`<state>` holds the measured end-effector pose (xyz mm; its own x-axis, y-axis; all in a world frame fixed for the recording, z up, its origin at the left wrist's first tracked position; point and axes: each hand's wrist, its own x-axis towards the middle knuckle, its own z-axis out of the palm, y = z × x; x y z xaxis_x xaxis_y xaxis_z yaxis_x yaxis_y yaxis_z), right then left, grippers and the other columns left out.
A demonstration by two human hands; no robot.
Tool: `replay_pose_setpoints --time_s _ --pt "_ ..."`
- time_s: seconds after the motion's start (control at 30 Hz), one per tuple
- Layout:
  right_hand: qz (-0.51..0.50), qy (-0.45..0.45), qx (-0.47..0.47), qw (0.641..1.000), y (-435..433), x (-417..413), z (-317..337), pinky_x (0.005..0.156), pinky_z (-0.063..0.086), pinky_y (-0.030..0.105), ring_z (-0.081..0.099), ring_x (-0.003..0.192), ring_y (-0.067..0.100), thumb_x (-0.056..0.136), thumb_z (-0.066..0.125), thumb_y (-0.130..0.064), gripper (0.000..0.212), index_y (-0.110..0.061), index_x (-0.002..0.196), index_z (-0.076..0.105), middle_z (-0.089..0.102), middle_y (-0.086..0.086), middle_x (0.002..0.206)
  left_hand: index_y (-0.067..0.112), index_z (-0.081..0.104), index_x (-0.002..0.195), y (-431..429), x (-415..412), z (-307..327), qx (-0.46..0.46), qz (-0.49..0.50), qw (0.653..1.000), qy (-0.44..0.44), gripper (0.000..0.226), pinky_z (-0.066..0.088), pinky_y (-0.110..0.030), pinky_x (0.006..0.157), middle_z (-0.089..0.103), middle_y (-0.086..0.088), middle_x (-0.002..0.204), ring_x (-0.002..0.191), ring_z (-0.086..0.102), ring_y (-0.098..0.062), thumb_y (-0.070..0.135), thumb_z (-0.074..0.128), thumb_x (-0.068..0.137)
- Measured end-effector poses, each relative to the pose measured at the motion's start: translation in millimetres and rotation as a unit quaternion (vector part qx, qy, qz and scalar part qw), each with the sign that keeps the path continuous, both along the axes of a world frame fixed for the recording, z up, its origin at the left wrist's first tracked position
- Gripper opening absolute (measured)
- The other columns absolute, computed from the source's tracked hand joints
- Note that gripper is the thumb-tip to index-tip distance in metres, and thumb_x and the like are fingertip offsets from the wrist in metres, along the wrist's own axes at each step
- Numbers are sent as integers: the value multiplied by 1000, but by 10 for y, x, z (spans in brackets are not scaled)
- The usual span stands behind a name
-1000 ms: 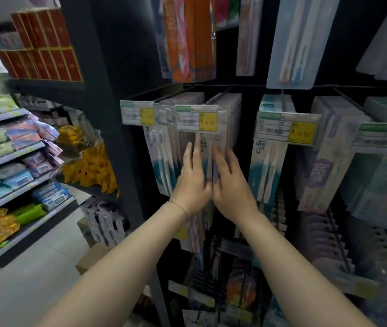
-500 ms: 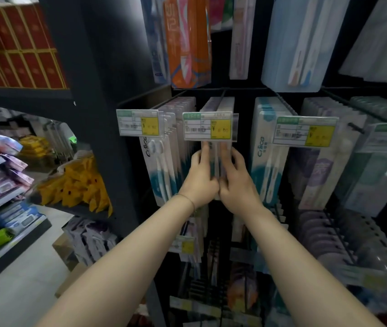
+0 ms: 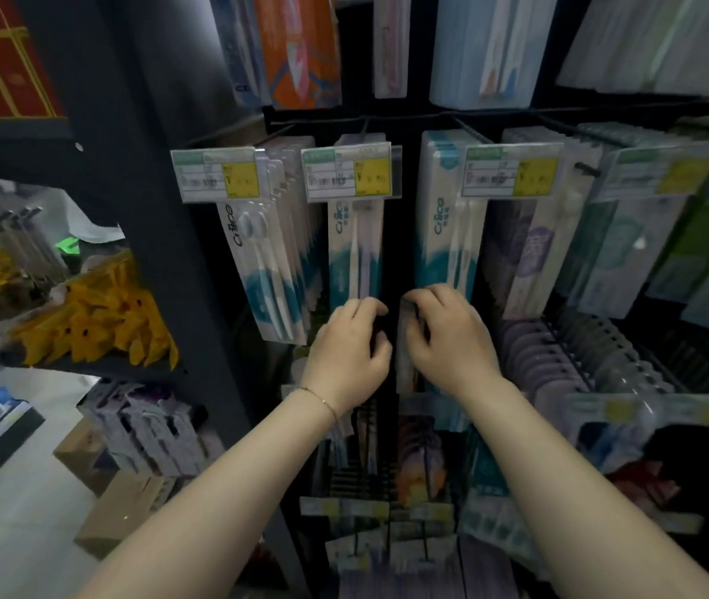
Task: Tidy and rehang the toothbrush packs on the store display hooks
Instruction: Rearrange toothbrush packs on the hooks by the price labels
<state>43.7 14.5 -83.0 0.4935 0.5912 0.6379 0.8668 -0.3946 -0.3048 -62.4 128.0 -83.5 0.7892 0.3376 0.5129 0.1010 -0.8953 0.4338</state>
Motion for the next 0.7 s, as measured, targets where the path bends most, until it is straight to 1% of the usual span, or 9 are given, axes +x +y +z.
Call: replay_pose_setpoints --time_s 0.1,0.2,0.33,0.43,0.53,0.63,0.7 --pt "-31 -32 23 999 -163 -134 -211 70 51 40 58 86 32 82 54 -15 28 -5 106 64 60 11 93 14 55 114 -170 -84 -220 31 -28 999 14 28 51 -44 79 58 -3 103 99 57 -23 24 49 88" --pt "-58 -43 16 997 -309 -234 -415 63 49 38 56 79 31 81 51 -15 27 -3 101 65 59 12 87 14 55 106 -330 -140 -415 48 -51 997 35 26 51 -45 69 57 -3 95 88 57 -23 26 46 85" --pt "-76 -36 13 996 -508 -333 -679 63 50 38 57 79 31 79 56 -11 22 -3 97 65 58 13 87 15 57 100 -494 -171 -662 47 -80 994 50 23 51 -42 65 57 -1 92 83 58 -22 28 45 86" --pt "-90 -18 11 996 -678 -414 -884 62 51 37 59 78 30 80 54 -13 21 -5 97 64 60 11 87 14 56 94 -622 -200 -889 59 -105 991 66 22 49 -42 61 57 -1 87 78 57 -22 30 43 86" --pt "-104 7 9 994 -857 -462 -1136 59 47 35 58 76 28 82 50 -16 21 -6 95 64 59 9 84 15 55 89 -750 -207 -1155 45 -129 987 89 20 47 -42 58 54 0 81 73 55 -22 29 42 86" --pt "-116 41 1 992 -1042 -438 -1400 59 48 35 58 75 28 83 48 -17 23 -6 94 64 58 8 84 17 55 91 -873 -136 -1415 33 -147 981 122 22 47 -40 56 52 2 79 69 53 -20 32 39 86" --pt "-126 62 -8 990 -1168 -388 -1547 61 49 37 58 76 28 82 48 -18 23 -7 96 63 58 8 85 17 56 96 -964 -61 -1556 19 -154 977 144 21 47 -38 59 53 1 83 74 55 -22 30 43 86"
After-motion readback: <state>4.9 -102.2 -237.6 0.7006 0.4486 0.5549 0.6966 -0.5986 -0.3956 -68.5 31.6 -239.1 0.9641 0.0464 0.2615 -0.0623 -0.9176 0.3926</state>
